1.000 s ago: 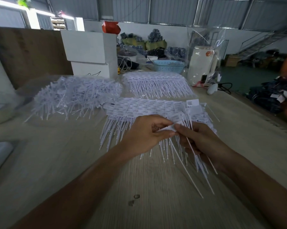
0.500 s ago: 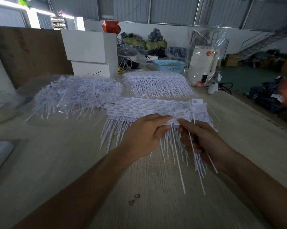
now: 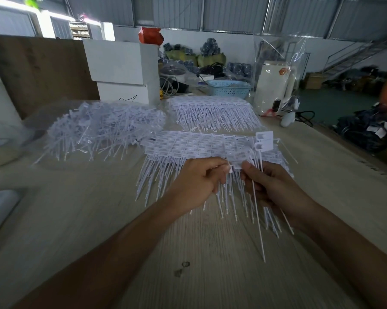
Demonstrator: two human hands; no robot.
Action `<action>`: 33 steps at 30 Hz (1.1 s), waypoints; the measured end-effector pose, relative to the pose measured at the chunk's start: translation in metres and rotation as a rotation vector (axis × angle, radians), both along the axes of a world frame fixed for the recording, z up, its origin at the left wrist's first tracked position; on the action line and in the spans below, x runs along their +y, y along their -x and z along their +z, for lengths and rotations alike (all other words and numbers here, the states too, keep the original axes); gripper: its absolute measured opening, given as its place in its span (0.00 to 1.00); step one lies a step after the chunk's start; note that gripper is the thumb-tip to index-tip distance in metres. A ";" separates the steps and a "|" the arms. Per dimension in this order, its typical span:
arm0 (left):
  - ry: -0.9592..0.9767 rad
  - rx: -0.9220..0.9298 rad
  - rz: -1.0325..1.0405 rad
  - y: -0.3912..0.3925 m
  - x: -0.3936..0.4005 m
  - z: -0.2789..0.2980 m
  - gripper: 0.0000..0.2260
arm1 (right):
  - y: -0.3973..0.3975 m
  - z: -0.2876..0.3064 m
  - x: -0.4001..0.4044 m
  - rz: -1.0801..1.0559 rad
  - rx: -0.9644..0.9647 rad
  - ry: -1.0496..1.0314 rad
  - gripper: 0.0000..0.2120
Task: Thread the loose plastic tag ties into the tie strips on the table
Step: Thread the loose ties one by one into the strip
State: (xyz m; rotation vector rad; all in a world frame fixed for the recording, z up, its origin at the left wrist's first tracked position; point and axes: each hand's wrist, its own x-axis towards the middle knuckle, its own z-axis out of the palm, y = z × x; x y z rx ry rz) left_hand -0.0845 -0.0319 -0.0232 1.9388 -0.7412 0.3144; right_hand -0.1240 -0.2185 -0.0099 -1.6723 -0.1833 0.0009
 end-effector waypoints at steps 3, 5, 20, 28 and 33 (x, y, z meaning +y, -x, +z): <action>0.067 0.097 -0.052 0.001 0.000 0.000 0.16 | 0.000 0.000 0.001 0.007 -0.014 0.014 0.15; 0.154 0.202 -0.101 -0.002 0.001 -0.001 0.14 | 0.001 -0.001 0.002 -0.010 -0.055 0.041 0.13; 0.475 0.396 -0.255 -0.003 0.005 0.001 0.08 | 0.001 0.000 0.003 -0.023 -0.023 0.017 0.17; 0.515 0.503 -0.347 -0.005 0.007 0.001 0.11 | 0.001 0.001 -0.001 0.006 0.038 -0.003 0.16; 0.426 0.500 -0.326 -0.007 0.011 0.001 0.12 | 0.002 0.002 -0.002 0.017 0.080 -0.026 0.15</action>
